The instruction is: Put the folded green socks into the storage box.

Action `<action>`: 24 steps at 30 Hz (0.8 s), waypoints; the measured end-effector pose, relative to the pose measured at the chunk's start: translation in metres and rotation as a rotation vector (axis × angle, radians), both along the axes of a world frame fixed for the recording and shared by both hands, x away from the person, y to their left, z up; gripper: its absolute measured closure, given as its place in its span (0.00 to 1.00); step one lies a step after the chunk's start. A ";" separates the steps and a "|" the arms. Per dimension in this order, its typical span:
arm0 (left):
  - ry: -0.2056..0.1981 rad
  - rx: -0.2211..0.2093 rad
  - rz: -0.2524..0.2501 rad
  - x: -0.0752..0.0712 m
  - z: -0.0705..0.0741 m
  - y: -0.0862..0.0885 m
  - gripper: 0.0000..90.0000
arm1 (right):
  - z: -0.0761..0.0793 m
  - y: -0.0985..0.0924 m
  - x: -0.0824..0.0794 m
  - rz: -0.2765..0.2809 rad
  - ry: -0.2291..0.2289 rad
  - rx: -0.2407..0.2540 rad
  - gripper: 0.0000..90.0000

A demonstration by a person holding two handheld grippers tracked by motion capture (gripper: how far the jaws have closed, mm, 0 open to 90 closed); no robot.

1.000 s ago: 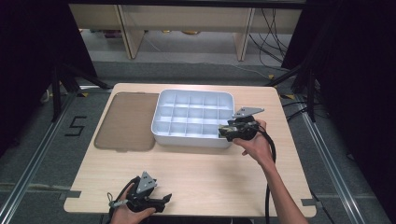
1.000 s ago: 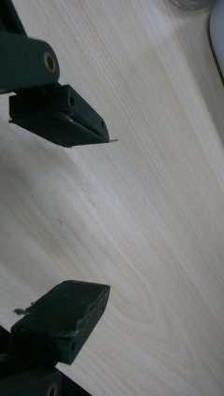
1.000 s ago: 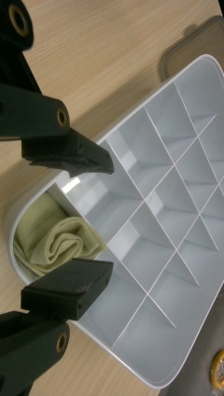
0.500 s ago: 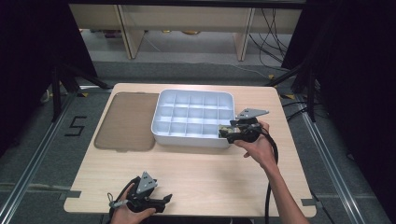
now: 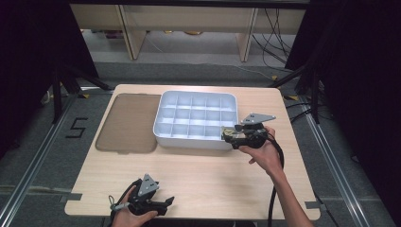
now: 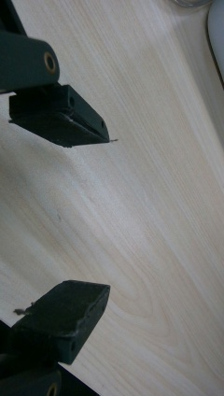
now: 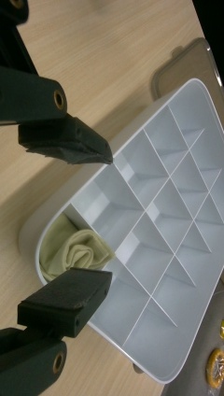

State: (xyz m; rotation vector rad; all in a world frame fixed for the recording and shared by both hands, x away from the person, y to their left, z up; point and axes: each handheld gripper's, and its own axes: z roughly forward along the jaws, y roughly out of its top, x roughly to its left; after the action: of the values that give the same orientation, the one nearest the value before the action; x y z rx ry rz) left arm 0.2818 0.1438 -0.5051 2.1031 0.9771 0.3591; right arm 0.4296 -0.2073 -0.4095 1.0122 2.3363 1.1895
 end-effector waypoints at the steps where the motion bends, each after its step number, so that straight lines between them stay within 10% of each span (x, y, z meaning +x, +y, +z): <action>1: 0.006 -0.008 0.014 0.000 0.000 0.000 0.25 | -0.001 0.001 -0.002 0.000 -0.001 0.014 0.41; 24: 0.009 -0.010 0.021 -0.001 -0.001 -0.001 0.25 | -0.010 0.000 -0.023 0.033 -0.006 0.016 0.31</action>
State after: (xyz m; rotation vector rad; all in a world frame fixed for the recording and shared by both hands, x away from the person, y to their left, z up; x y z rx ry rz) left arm 0.2813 0.1432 -0.5056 2.0884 1.0046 0.3553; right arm 0.4068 -0.2069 -0.4196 0.9773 2.3509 1.2237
